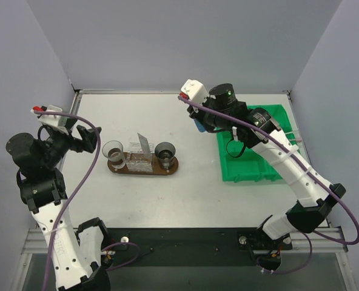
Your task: Prepare toiletry sets of a toothbrush and toothpaste on the tray
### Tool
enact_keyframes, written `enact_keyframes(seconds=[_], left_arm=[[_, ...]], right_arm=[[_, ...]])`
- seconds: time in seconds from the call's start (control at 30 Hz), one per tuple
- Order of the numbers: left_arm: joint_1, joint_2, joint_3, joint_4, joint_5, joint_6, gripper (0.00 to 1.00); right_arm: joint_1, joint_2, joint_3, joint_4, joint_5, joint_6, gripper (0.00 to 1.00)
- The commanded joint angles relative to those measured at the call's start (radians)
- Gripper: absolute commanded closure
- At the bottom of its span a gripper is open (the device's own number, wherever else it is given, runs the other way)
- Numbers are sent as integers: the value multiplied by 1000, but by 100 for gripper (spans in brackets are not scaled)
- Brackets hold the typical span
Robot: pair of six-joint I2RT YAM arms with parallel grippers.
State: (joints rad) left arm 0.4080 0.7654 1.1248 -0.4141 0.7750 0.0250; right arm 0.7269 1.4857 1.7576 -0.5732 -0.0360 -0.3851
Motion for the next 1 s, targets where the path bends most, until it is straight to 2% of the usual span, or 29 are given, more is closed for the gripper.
enact_keyframes(seconds=[0.0, 0.17, 0.5, 0.73, 0.97], left_arm=[[6, -9, 36, 27, 30, -20, 2], [6, -3, 26, 116, 113, -83, 3], [6, -1, 3, 362, 337, -243, 2], [6, -18, -45, 448, 375, -300, 3], [-1, 40, -31, 482, 440, -375, 3]], right_arm=[[49, -50, 68, -10, -28, 23, 99], [57, -53, 105, -30, -114, 66, 99], [57, -56, 66, -16, -300, 123, 100], [55, -74, 14, 10, -330, 130, 100], [63, -105, -20, 18, -361, 135, 100]])
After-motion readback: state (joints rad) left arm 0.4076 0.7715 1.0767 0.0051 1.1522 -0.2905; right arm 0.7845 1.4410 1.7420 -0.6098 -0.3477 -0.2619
